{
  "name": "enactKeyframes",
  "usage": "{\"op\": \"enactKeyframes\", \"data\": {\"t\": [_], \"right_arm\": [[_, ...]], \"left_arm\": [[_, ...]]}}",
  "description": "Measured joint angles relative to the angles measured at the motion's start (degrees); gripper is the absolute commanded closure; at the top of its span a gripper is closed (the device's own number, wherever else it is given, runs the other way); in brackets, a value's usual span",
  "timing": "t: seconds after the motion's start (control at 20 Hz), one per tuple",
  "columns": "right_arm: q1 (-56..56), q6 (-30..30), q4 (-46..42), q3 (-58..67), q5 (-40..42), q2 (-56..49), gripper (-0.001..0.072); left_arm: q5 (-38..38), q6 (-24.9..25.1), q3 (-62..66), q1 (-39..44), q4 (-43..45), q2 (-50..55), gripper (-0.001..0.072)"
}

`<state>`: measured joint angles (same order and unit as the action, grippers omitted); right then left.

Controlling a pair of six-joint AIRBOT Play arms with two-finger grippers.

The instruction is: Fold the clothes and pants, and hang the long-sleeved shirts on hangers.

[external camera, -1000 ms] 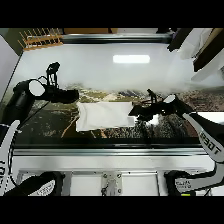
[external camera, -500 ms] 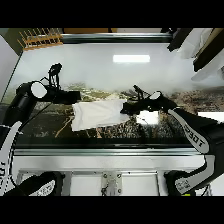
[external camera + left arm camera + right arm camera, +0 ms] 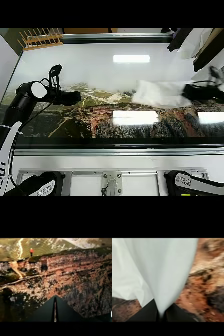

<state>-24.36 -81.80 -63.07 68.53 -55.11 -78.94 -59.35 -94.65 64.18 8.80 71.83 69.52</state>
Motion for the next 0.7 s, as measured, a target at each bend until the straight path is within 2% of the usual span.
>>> {"op": "enactKeyframes", "data": {"t": [0.25,0.45,0.65,0.7], "right_arm": [[-19.69,-5.46,-4.87,-3.43,-2.47,4.52,0.07],[-24.76,-9.6,-9.73,-10.56,-3.02,8.68,0.0699],[-26.14,-11.19,-12.9,-15.08,-4.46,11.41,0.0688],[-26.29,-11.3,-13.33,-15.61,-5.46,11.69,0.065]], "left_arm": [[-0.02,-0.7,0.0,0.0,0.0,0.0,0.0702],[-0.02,-0.87,0.0,0.0,0.0,0.0,0.0702],[-0.04,-0.92,0.0,0.0,0.0,0.0,0.0703],[-0.04,-0.92,0.0,0.0,0.0,0.0,0.0703]]}}
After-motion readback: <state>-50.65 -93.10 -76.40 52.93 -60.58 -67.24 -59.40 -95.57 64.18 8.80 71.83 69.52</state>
